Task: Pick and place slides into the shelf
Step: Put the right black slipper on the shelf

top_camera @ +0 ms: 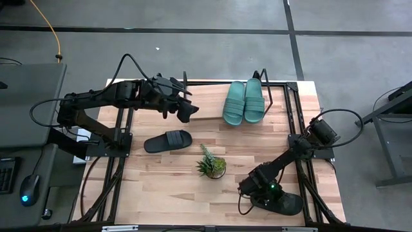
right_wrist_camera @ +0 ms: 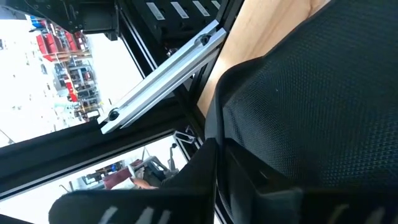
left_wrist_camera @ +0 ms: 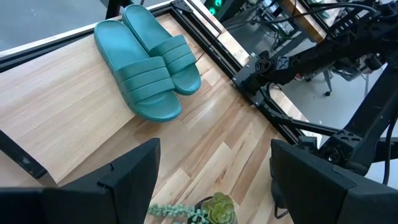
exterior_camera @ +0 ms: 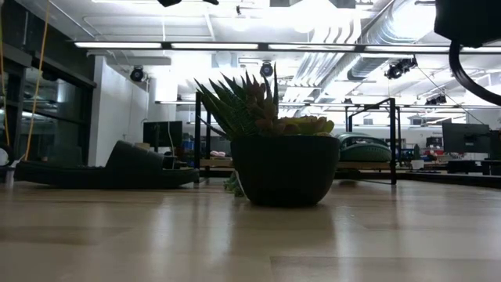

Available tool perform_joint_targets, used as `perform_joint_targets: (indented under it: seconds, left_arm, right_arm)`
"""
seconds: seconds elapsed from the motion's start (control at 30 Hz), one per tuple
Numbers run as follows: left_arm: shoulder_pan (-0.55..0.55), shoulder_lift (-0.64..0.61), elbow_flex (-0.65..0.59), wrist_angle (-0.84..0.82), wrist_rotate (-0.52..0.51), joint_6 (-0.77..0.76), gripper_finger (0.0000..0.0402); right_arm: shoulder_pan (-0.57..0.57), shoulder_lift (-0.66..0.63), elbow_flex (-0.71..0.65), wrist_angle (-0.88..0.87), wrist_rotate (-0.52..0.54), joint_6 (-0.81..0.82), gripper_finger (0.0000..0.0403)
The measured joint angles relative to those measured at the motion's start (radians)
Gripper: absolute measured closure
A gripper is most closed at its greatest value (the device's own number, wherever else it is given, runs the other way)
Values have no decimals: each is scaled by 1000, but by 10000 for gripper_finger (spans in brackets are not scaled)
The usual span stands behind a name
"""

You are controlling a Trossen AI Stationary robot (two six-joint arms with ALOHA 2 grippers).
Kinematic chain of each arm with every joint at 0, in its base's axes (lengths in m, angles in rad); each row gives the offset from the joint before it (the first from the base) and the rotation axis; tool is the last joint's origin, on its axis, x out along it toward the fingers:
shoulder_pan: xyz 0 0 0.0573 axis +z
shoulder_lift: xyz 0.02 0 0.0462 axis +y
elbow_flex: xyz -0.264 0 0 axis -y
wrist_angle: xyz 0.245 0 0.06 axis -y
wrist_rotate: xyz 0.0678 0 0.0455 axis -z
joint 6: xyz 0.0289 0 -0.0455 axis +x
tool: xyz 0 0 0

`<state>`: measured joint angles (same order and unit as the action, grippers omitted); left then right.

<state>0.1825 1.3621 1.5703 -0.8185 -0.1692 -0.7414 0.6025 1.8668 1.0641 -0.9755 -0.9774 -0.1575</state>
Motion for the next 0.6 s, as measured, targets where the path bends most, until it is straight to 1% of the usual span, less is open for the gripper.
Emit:
perform_joint_targets:
  seconds: [0.1, 0.27, 0.47, 0.6]
  left_arm:
    - [0, 0, 0, 0, 0, 2, 117]
    - [0, 0, 0, 0, -8, 3, 117]
    - [0, 0, 0, -16, -8, 4, 117]
    - [0, 0, 0, -35, -12, 4, 117]
  right_arm:
    - [-1, 0, 0, 1, 1, 0, 399]
    - [-25, 0, 0, 1, 4, 4, 400]
    - [-103, -4, 0, 5, 28, 46, 401]
    - [-174, -31, 0, 6, 68, 53, 402]
